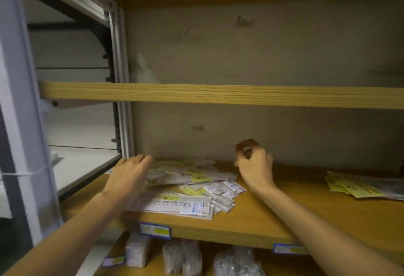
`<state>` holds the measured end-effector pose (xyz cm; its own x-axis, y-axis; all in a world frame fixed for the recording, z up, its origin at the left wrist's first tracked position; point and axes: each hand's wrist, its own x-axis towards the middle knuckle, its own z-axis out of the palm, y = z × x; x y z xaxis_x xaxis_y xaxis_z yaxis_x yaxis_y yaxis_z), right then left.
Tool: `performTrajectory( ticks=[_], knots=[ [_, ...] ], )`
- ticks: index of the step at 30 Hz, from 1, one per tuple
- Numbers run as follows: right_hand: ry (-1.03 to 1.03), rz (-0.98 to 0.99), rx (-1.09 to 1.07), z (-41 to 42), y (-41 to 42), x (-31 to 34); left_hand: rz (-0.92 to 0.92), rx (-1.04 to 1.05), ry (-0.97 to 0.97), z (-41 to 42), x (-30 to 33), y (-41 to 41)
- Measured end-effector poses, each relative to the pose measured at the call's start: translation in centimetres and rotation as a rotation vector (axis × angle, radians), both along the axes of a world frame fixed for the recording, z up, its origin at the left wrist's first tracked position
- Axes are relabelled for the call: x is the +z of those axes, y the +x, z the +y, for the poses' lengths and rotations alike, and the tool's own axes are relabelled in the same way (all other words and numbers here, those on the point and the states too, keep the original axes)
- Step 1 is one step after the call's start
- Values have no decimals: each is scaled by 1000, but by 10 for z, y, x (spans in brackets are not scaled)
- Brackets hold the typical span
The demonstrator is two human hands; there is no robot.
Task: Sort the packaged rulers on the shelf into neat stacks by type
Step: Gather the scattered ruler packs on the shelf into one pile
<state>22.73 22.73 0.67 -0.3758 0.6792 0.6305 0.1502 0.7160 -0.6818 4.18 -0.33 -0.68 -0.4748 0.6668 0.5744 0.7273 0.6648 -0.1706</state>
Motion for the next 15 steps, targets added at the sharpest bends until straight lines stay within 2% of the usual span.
performTrajectory(
  ticks=[8,15],
  knots=[
    [-2,-28,0,-62,-61,-9,21,-68,-102,-29,-2,-49],
    [-16,-45,-25,-82,-70,-16,-109,-11,-94,-21,-7,-76]
  ],
)
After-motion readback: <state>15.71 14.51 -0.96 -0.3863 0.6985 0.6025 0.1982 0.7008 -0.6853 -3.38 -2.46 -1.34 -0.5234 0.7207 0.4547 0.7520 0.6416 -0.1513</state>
